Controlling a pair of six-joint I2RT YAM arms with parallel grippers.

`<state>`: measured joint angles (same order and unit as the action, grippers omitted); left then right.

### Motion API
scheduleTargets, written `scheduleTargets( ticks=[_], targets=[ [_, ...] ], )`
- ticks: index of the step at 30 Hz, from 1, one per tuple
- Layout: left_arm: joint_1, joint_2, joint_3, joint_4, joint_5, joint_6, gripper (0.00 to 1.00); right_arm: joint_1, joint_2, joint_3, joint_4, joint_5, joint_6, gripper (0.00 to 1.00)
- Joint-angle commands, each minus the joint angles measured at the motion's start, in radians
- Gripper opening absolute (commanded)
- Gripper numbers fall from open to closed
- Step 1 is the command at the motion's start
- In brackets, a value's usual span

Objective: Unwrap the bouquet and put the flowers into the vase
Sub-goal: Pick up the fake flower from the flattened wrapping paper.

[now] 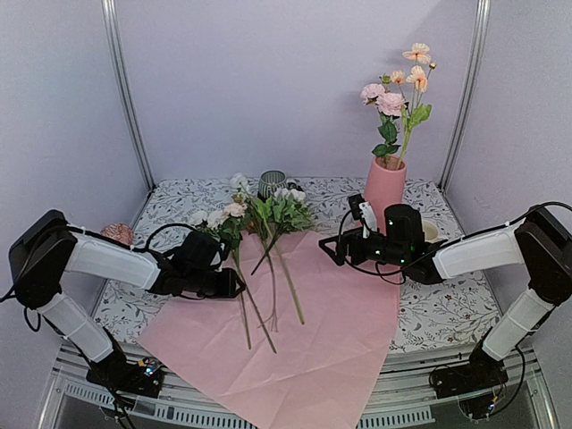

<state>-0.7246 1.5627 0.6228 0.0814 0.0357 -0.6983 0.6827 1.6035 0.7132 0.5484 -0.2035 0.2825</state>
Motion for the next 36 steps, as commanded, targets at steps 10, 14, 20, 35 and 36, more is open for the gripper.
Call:
scheduleTargets(
  ticks=[10,14,20,35,36],
  targets=[
    [0.013,0.100,0.015,0.095,0.131,-0.044,0.15,0.015,0.013,0.018,-0.002,0.019,-0.019,0.99],
    [0.013,0.031,-0.003,0.094,0.093,-0.056,0.07,0.018,0.012,0.021,-0.007,0.029,-0.026,0.99],
    [0.013,-0.184,-0.062,0.067,-0.011,-0.053,0.00,0.021,0.013,0.025,-0.011,0.034,-0.027,0.99],
    [0.010,-0.603,-0.246,0.279,0.076,0.074,0.00,0.036,-0.044,0.016,-0.027,0.023,-0.021,0.99],
    [0.010,-0.627,-0.261,0.303,0.090,0.077,0.00,0.044,-0.066,0.014,-0.033,0.031,-0.024,0.99]
  ],
)
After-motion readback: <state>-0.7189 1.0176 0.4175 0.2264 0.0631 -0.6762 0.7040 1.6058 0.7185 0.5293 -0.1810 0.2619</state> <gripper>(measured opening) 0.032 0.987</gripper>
